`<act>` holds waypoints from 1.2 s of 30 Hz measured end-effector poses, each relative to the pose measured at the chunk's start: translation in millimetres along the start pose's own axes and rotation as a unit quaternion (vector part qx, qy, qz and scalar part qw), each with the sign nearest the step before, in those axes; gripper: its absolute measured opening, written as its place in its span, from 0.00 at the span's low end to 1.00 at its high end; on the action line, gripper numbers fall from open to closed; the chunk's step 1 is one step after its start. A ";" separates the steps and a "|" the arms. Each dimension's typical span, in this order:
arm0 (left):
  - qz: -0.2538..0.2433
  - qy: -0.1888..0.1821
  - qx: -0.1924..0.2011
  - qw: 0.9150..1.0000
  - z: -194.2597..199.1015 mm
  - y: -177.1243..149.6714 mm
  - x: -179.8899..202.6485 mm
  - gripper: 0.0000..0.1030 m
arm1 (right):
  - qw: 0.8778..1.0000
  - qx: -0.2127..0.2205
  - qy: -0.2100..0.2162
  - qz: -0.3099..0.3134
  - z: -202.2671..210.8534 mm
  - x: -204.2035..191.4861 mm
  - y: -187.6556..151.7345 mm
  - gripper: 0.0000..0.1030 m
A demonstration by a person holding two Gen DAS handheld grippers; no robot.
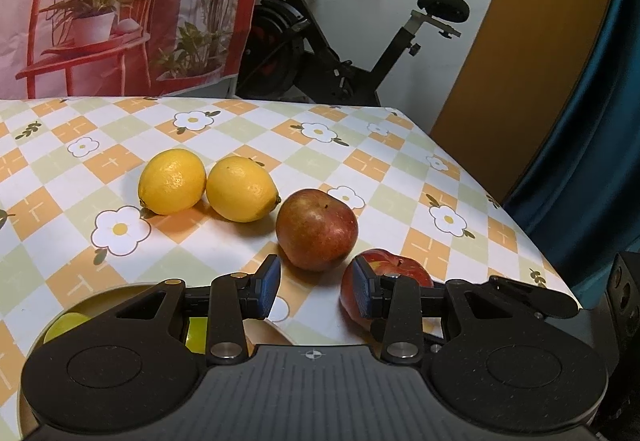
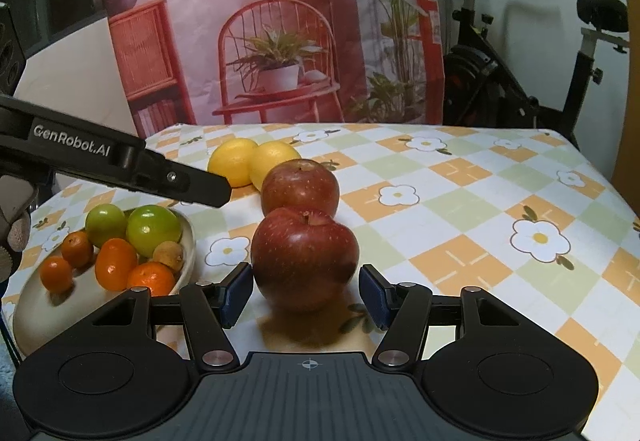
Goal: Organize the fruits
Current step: 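Grasp the second red apple with the left tool while the right tool holds its apple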
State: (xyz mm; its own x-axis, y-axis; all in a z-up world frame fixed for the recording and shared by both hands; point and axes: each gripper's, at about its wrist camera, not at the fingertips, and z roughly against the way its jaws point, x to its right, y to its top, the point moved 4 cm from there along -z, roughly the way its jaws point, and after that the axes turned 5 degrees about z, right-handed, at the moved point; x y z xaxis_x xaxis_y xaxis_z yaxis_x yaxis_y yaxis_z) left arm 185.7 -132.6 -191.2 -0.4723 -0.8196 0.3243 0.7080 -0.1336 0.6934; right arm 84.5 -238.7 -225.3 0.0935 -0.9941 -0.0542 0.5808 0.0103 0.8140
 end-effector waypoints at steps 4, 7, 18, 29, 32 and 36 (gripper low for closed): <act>-0.002 0.006 0.001 1.000 -3.3 3.4 -1.7 0.40 | 1.000 -0.009 -0.001 -0.005 -6.0 2.1 2.1 0.52; -0.004 0.008 0.001 1.000 -4.5 4.5 -3.1 0.40 | 1.000 -0.014 0.003 -0.022 -9.5 7.9 3.5 0.54; 0.000 0.016 0.002 1.000 -6.4 7.6 -8.7 0.40 | 0.993 -0.019 0.035 -0.109 -21.6 30.0 13.1 0.60; 0.002 0.021 0.000 1.000 -10.2 9.5 -7.5 0.40 | 0.995 -0.027 0.026 -0.091 -28.1 31.8 18.8 0.58; 0.001 0.020 -0.001 1.000 -10.5 9.1 -7.1 0.40 | 0.998 -0.026 0.005 -0.063 -26.3 28.3 20.3 0.58; -0.001 0.022 -0.002 1.000 -11.2 8.3 -7.9 0.40 | 0.999 -0.018 -0.034 -0.031 -23.2 30.3 21.4 0.58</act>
State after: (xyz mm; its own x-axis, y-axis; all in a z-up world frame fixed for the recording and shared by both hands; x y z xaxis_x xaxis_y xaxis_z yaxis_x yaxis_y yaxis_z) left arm 201.2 -133.5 -195.2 -0.4499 -0.8430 0.2950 0.7097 -0.1370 0.6910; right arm 118.5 -266.1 -222.9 0.0021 -0.9980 -0.0629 0.6129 -0.0485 0.7887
